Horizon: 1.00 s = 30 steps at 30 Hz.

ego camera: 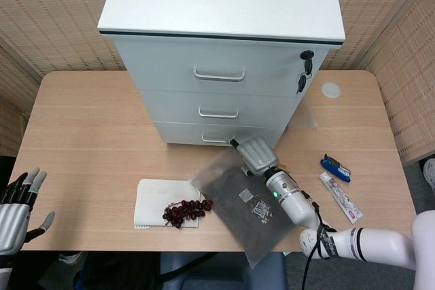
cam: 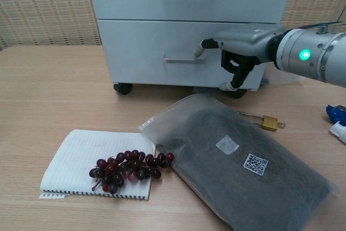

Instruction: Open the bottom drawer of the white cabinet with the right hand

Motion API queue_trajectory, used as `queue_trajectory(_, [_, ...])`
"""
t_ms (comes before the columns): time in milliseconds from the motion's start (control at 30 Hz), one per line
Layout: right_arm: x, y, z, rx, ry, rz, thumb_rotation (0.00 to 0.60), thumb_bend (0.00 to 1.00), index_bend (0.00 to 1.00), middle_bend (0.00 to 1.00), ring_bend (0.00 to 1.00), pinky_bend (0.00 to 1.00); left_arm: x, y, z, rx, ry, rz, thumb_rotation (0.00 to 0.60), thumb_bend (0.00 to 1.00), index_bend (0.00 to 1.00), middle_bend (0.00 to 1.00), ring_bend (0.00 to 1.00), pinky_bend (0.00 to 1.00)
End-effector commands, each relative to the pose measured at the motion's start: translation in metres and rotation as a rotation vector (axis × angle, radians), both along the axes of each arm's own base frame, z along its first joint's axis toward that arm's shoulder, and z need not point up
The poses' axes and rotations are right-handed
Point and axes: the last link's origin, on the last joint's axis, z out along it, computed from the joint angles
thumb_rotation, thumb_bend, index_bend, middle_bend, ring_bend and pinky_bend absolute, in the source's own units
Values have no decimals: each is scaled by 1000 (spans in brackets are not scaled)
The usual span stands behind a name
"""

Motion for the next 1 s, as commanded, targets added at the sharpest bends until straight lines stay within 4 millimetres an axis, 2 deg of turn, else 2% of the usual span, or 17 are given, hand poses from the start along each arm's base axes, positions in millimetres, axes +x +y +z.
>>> queue_trajectory(33, [0, -1, -1, 1, 6, -2, 600, 263, 141, 831, 866, 842, 0, 0, 0, 0, -1, 0, 600, 290, 3, 0, 10, 127])
queue_trajectory(300, [-1, -5, -4, 3, 23, -10, 600, 263, 141, 828, 866, 842, 0, 1, -1, -2, 0, 0, 600, 290, 3, 0, 9, 127])
queue_trajectory(700, [-1, -1, -6, 19, 38, 6, 600, 263, 141, 827, 866, 842, -1, 1, -2, -2, 2, 4, 600, 290, 3, 0, 10, 127])
queue_trajectory(1000, [-2, 11, -4, 37, 50, 32, 600, 263, 141, 827, 866, 842, -2, 0, -1, 0, 0, 6, 600, 290, 3, 0, 9, 127])
